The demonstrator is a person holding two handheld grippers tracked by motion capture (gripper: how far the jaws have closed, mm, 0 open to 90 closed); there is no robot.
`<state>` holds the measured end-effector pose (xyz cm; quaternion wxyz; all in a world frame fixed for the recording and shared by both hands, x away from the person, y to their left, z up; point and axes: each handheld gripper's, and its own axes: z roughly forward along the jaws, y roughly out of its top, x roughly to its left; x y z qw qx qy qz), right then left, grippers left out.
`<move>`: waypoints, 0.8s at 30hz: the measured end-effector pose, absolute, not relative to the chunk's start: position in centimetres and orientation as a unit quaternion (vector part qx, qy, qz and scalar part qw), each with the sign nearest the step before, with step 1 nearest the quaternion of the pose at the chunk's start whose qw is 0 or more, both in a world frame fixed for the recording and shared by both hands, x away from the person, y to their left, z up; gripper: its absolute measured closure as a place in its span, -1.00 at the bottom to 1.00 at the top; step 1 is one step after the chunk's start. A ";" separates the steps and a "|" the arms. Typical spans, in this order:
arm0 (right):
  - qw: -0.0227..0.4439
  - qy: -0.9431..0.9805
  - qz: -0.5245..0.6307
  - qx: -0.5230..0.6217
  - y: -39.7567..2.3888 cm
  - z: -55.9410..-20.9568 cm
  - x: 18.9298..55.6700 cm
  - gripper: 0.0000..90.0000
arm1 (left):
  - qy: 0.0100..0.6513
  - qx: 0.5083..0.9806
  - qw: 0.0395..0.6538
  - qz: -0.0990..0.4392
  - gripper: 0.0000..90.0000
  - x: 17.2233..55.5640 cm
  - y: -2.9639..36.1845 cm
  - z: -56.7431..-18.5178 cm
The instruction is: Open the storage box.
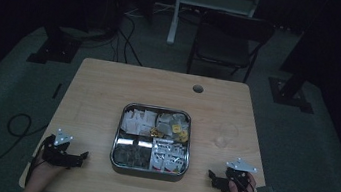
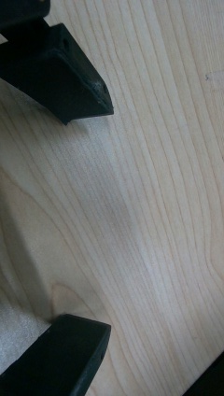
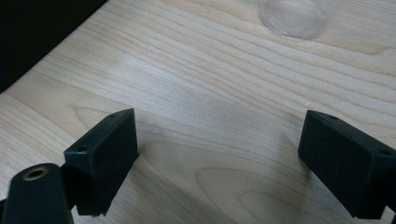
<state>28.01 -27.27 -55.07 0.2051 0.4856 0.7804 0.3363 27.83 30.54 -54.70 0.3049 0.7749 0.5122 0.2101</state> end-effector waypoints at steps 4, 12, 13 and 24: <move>0.205 0.780 0.336 0.485 -27.3 -55.1 28.0 -0.75 | 0.509 0.777 0.305 0.209 -0.98 27.8 30.6 -54.7; 0.205 0.780 0.337 0.485 -27.3 -55.1 28.0 -0.75 | 0.498 0.784 0.308 0.204 -0.98 27.8 30.9 -54.7; 0.205 0.781 0.336 0.485 -27.3 -55.1 28.0 -0.75 | 0.497 0.785 0.309 0.204 -0.98 27.8 30.9 -54.7; 0.205 0.780 0.337 0.486 -27.3 -55.1 28.0 -0.75 | 0.484 0.796 0.315 0.183 -0.96 27.7 30.6 -54.0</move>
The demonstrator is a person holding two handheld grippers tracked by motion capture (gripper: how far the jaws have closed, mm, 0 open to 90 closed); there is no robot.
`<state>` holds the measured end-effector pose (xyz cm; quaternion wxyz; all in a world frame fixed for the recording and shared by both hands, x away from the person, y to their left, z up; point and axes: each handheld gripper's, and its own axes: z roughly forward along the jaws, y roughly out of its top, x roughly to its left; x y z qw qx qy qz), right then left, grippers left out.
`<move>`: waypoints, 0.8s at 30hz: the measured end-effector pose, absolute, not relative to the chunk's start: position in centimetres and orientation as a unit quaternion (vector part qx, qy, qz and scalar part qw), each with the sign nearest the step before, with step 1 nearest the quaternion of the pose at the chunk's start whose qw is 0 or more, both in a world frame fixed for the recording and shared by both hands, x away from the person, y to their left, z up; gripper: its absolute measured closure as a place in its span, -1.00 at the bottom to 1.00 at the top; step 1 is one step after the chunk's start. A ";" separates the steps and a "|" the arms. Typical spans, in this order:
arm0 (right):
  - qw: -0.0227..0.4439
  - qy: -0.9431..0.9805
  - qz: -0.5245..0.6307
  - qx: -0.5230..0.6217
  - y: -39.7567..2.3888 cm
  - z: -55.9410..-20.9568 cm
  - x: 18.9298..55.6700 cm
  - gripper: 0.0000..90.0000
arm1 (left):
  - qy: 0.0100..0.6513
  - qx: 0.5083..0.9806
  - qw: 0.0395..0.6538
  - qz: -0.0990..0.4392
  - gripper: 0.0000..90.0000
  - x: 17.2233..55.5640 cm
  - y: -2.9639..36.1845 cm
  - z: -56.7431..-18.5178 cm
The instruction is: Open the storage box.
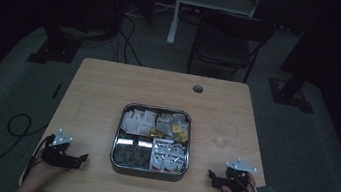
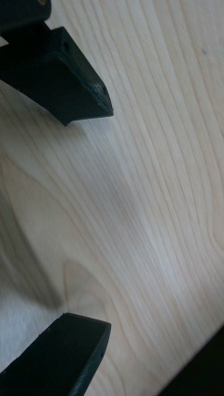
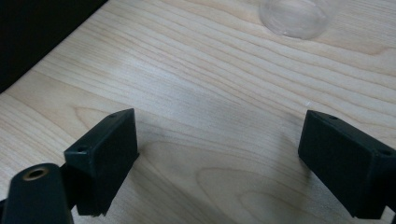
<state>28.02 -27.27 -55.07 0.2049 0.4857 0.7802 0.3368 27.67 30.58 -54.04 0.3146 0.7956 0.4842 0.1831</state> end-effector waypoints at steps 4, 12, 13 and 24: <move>0.205 0.780 0.337 0.486 -27.3 -55.1 28.0 -0.75 | 0.470 0.798 0.330 0.179 -0.96 27.7 29.7 -53.0; 0.205 0.780 0.337 0.486 -27.3 -55.1 28.0 -0.75 | 0.437 0.807 0.353 0.183 -0.96 28.1 28.0 -51.0; 0.205 0.780 0.337 0.486 -27.3 -55.1 28.0 -0.75 | 0.432 0.808 0.357 0.183 -0.96 28.2 27.8 -50.7; 0.205 0.780 0.337 0.486 -27.3 -55.1 28.0 -0.75 | 0.384 0.818 0.388 0.179 -0.96 29.0 25.5 -48.5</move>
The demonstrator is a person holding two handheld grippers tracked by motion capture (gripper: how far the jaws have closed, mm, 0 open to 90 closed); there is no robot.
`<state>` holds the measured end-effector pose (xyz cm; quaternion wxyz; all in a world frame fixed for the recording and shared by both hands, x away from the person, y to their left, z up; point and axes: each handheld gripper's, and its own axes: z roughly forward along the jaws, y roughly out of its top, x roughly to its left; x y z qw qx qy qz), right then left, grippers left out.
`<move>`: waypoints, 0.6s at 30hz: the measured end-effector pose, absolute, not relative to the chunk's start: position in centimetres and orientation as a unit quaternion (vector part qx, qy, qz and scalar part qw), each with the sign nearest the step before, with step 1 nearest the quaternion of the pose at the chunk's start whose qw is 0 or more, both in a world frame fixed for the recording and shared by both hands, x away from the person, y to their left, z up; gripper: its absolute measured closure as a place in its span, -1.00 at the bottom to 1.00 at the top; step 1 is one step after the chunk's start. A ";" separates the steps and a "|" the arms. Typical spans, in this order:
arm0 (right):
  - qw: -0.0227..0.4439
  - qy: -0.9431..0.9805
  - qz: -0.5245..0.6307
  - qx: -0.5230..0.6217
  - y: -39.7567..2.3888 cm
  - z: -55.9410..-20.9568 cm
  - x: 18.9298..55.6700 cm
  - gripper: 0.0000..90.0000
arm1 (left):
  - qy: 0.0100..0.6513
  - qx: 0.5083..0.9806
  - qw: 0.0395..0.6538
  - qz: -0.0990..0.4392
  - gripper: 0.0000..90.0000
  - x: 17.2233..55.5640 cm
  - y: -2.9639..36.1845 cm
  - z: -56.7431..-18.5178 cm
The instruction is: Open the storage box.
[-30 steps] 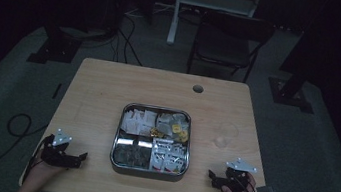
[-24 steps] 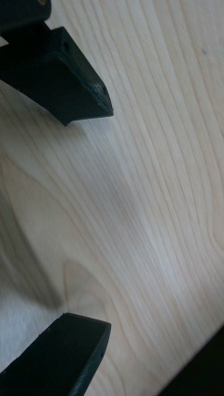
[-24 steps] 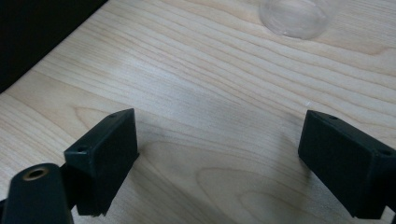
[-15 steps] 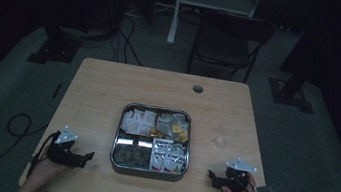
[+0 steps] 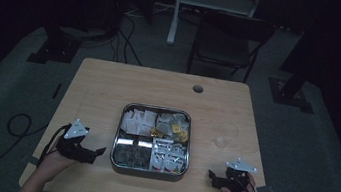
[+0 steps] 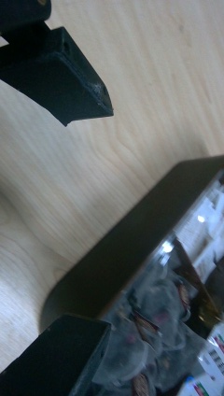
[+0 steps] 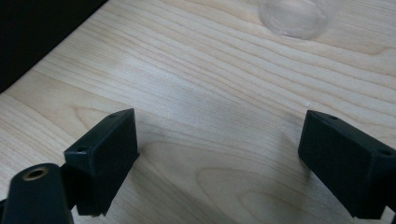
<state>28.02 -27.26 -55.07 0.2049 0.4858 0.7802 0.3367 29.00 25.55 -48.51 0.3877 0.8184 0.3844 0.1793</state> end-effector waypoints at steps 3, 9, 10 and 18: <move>0.205 0.781 0.336 0.485 -27.3 -55.1 28.0 -0.75 | 0.375 0.821 0.390 0.181 -0.96 29.2 25.1 -48.1; 0.205 0.780 0.337 0.486 -27.3 -55.1 28.0 -0.75 | 0.355 0.825 0.400 0.183 -0.96 29.6 24.1 -47.0; 0.205 0.780 0.337 0.486 -27.3 -55.1 28.0 -0.75 | 0.352 0.826 0.400 0.183 -0.96 29.6 24.0 -46.9; 0.205 0.780 0.336 0.486 -27.3 -55.1 28.0 -0.75 | 0.325 0.834 0.404 0.187 -0.96 30.5 22.0 -45.9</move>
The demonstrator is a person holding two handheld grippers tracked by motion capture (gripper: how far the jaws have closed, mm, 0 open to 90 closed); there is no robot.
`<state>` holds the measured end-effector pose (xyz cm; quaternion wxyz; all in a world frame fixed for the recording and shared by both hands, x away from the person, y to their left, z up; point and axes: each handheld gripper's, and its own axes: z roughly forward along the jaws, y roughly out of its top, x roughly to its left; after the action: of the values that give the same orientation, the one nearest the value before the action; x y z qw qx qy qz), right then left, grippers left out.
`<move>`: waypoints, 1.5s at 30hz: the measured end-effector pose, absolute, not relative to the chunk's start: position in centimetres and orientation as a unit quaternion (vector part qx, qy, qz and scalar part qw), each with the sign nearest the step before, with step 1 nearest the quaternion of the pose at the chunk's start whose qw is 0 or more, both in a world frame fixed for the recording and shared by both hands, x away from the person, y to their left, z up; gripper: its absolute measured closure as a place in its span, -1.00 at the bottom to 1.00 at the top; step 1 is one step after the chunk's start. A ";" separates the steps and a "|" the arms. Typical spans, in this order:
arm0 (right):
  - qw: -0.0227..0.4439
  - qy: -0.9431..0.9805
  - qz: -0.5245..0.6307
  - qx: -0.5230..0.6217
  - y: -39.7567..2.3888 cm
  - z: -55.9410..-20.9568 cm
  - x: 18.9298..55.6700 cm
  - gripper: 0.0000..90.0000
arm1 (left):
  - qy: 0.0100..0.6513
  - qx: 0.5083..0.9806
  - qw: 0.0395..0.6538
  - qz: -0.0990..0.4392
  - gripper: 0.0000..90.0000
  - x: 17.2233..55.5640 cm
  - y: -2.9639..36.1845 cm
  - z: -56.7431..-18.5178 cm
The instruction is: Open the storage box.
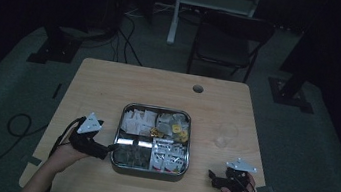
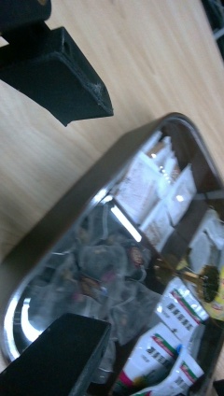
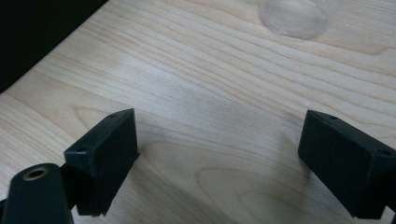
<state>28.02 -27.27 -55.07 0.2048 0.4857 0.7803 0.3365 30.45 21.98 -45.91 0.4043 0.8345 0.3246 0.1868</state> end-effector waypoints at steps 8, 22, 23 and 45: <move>0.205 0.780 0.337 0.486 -27.3 -55.1 28.0 -0.75 | 0.299 0.840 0.415 0.179 -0.96 31.1 19.9 -45.2; 0.205 0.780 0.337 0.486 -27.3 -55.1 28.0 -0.75 | 0.271 0.851 0.419 0.163 -0.96 32.4 16.4 -45.3; 0.205 0.780 0.337 0.486 -27.3 -55.1 28.0 -0.75 | 0.269 0.852 0.419 0.163 -0.96 32.5 16.2 -45.4; 0.205 0.780 0.337 0.486 -27.3 -55.1 28.0 -0.75 | 0.250 0.865 0.414 0.133 -0.93 34.7 11.6 -46.3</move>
<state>28.02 -27.27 -55.07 0.2048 0.4858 0.7801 0.3369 34.71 11.61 -46.35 0.4143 0.8649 0.2499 0.1334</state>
